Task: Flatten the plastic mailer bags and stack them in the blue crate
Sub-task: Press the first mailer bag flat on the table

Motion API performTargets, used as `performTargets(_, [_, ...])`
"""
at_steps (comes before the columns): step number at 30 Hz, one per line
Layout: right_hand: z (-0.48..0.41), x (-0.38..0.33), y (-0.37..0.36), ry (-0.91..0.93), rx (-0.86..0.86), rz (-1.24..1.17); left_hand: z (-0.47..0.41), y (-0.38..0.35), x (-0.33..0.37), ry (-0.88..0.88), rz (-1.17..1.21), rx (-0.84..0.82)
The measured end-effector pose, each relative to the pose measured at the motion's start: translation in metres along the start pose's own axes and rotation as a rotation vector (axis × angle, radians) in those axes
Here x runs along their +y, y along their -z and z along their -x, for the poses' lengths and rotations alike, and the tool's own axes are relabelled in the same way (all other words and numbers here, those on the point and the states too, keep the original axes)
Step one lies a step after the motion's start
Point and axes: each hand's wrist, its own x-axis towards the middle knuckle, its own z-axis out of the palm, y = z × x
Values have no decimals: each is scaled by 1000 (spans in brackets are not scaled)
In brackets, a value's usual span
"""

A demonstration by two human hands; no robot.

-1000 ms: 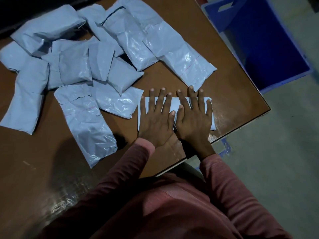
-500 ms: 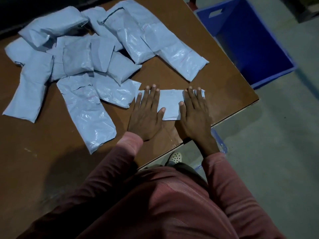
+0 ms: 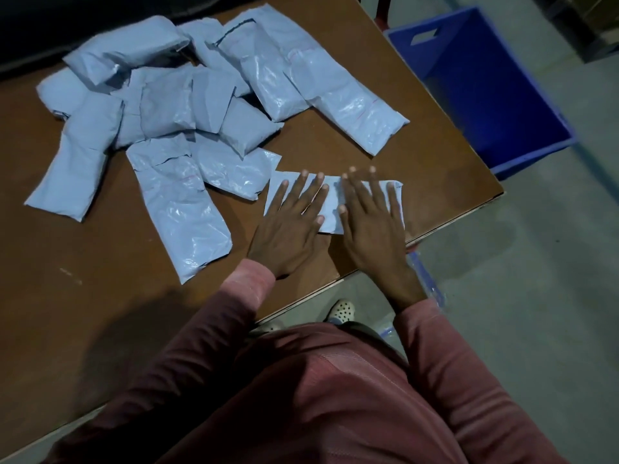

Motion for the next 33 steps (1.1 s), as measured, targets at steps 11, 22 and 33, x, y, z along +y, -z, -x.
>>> performTargets(11, [6,-21,-24,-89,30,-152,-1,4,12,91,22,-75])
performTargets(22, [-3,0,-2,-207,-22,-110,-16,17,-4,221,116,-16])
performTargets(33, [7,8,-15,-286,95,-184,-7,-5,-6,212,158,77])
